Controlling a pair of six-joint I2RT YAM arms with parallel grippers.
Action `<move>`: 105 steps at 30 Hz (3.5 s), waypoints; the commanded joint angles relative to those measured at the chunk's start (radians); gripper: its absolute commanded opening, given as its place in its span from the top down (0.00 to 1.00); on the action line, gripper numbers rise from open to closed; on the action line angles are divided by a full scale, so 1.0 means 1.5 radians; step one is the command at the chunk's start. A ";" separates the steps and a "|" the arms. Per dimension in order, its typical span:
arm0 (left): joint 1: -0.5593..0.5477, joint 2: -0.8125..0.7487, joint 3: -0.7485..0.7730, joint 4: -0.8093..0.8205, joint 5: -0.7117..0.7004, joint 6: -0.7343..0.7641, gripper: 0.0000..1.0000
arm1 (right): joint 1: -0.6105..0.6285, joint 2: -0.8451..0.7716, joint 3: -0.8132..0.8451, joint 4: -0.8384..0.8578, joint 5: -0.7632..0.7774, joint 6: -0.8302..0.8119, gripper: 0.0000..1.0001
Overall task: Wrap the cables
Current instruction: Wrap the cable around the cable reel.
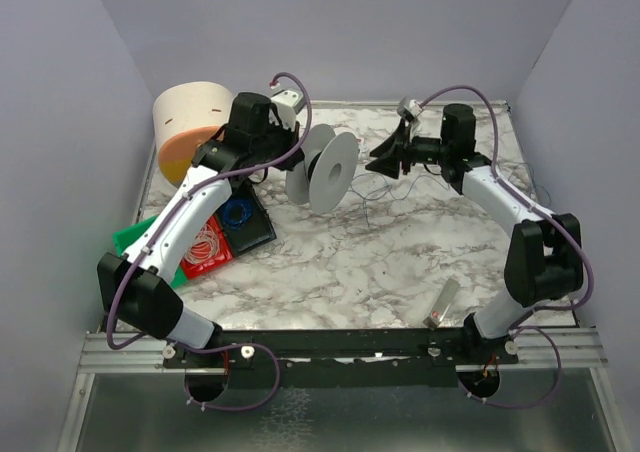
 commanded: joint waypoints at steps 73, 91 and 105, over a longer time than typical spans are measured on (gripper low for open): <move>0.061 -0.126 -0.023 0.016 0.110 0.021 1.00 | -0.003 0.105 -0.040 0.408 -0.187 0.578 0.99; -0.020 -0.065 -0.020 0.025 -0.120 0.018 1.00 | 0.076 0.053 -0.036 0.732 -0.200 0.866 1.00; -0.011 -0.033 -0.047 0.066 -0.225 -0.052 1.00 | 0.172 0.134 0.034 0.798 -0.179 0.931 0.99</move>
